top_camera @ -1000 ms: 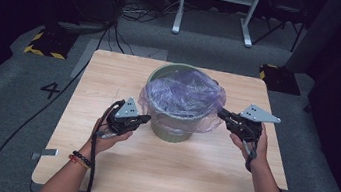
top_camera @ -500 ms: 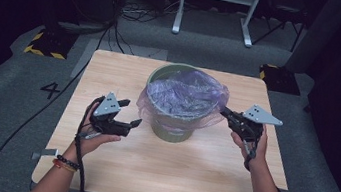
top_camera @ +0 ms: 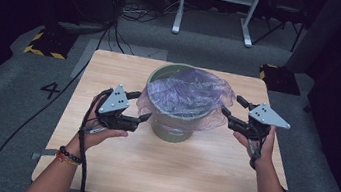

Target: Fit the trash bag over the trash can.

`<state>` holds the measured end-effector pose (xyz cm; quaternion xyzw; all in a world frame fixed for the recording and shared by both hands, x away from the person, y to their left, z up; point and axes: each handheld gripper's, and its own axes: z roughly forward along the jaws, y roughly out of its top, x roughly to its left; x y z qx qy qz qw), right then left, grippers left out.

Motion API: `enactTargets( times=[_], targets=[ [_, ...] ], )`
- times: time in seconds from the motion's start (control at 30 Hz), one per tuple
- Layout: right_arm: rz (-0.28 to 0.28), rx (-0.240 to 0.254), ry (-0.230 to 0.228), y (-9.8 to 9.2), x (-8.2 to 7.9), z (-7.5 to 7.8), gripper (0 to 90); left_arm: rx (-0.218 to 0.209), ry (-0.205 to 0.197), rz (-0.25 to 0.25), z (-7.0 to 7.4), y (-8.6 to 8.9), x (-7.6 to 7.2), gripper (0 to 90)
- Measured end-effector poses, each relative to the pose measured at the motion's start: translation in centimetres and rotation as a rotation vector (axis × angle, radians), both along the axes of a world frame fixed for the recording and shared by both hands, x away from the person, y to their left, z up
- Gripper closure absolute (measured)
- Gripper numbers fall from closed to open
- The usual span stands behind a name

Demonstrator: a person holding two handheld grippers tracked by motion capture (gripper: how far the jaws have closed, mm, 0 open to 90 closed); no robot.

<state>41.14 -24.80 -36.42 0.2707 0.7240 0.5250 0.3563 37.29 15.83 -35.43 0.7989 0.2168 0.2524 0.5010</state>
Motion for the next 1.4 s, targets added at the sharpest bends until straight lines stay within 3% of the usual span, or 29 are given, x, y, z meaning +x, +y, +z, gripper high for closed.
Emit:
enactTargets(
  times=[0.1, 0.13, 0.23, 0.43, 0.67, 0.83, 1.2, 1.4],
  targets=[
    [0.004, -0.044, -0.032, 0.2, 0.4, 0.7, 51.8, 0.014, 0.001, 0.001, 0.1, -0.2, 0.7, 45.6],
    [0.01, -0.052, -0.042, 0.3, 0.6, 1.0, 59.7, 0.02, -0.001, -0.003, 0.1, -0.2, 0.9, 50.4],
    [0.03, -0.062, -0.067, 0.4, 1.0, 1.9, 73.7, 0.066, -0.03, -0.006, 0.2, -0.3, 1.2, 68.7],
    [0.049, -0.065, -0.091, 1.1, 2.3, 3.7, 86.9, 0.102, -0.051, 0.009, 0.1, -0.3, 1.8, 89.7],
    [0.06, -0.096, -0.085, 3.1, 4.2, 5.8, 89.2, 0.069, -0.035, 0.023, 0.2, 0.4, 3.0, 90.0],
    [0.048, -0.108, -0.039, 3.9, 6.4, 6.2, 89.5, 0.029, -0.018, 0.051, 0.2, 1.2, 4.2, 90.0],
    [-0.039, -0.182, 0.107, 4.5, 11.0, 4.5, 89.5, -0.045, 0.045, 0.119, -0.8, 1.8, 8.5, 90.0],
    [-0.066, -0.165, 0.192, 3.8, 13.0, 2.7, 89.6, -0.074, 0.105, 0.155, -2.4, 2.0, 10.7, 90.0]
  ],
)
